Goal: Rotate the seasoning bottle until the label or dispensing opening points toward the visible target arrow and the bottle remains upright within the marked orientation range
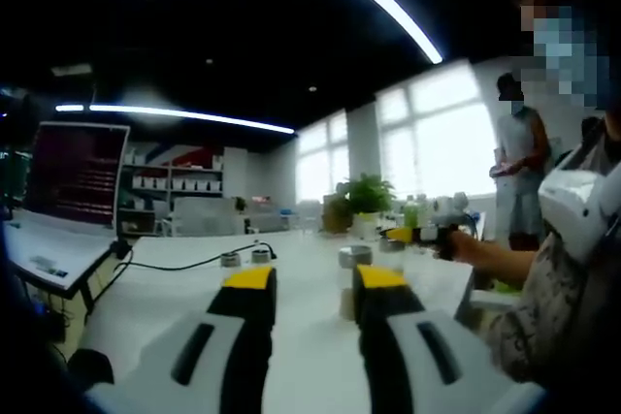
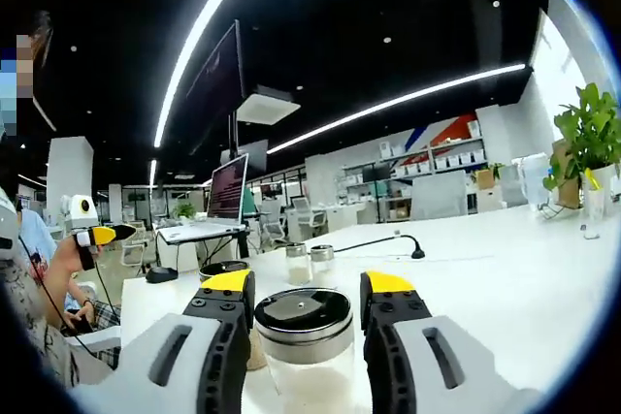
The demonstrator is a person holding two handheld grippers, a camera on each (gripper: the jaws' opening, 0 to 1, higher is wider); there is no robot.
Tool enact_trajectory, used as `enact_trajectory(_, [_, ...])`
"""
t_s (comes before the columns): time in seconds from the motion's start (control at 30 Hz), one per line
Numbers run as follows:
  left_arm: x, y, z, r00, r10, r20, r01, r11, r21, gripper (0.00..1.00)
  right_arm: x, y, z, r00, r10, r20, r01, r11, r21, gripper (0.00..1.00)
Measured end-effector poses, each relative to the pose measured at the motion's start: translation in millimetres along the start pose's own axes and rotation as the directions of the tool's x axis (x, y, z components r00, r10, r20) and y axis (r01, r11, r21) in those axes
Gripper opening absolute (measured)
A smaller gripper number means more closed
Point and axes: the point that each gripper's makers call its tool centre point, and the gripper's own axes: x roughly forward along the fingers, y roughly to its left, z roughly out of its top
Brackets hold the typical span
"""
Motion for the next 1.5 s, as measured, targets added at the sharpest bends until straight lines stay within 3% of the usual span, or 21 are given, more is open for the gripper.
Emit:
enact_trajectory(0.53, [2.1, -2.5, -4.1, 1.000, -0.004, -0.013, 0.004, 1.000, -0.003, 0.33, 2.0, 7.2, -2.6, 0.991, 0.127, -0.031, -0.127, 0.992, 0.027, 0.40])
enact_trajectory(0.77, [2.5, -5.2, -2.8, 1.000, -0.011, -0.007, 0.011, 1.000, -0.001, 0.33, 2.5, 13.3, -6.9, 0.957, 0.288, -0.023, -0.281, 0.948, 0.151, 0.40])
enact_trajectory(0.97, [2.3, -2.9, -3.7, 1.000, -0.014, -0.012, 0.014, 1.000, -0.003, 0.33, 3.3, 12.3, -8.1, 0.950, 0.312, -0.005, -0.307, 0.936, 0.170, 0.40])
enact_trajectory(1.17, [1.4, -2.0, -4.1, 1.000, -0.014, -0.012, 0.014, 1.000, -0.003, 0.33, 5.5, 12.3, -9.1, 0.918, 0.395, -0.031, -0.384, 0.906, 0.180, 0.40])
enact_trajectory(1.37, [2.1, -1.0, -3.3, 1.000, -0.010, -0.009, 0.010, 1.000, -0.003, 0.33, 5.1, 11.1, -9.6, 0.908, 0.418, -0.027, -0.409, 0.899, 0.158, 0.41])
enact_trajectory(1.43, [2.5, -2.1, -4.4, 1.000, -0.013, -0.013, 0.013, 1.000, -0.001, 0.33, 4.3, 9.9, -11.4, 0.907, 0.421, -0.020, -0.412, 0.895, 0.173, 0.43])
enact_trajectory(1.47, [2.4, -2.3, -5.0, 1.000, -0.014, -0.014, 0.014, 1.000, 0.001, 0.33, 5.2, 6.3, -13.8, 0.918, 0.397, -0.022, -0.387, 0.905, 0.178, 0.51])
enact_trajectory(1.5, [2.4, -2.4, -6.0, 1.000, -0.016, -0.016, 0.016, 1.000, 0.007, 0.33, 7.1, 1.2, -10.5, 0.934, 0.357, 0.006, -0.352, 0.918, 0.184, 0.66])
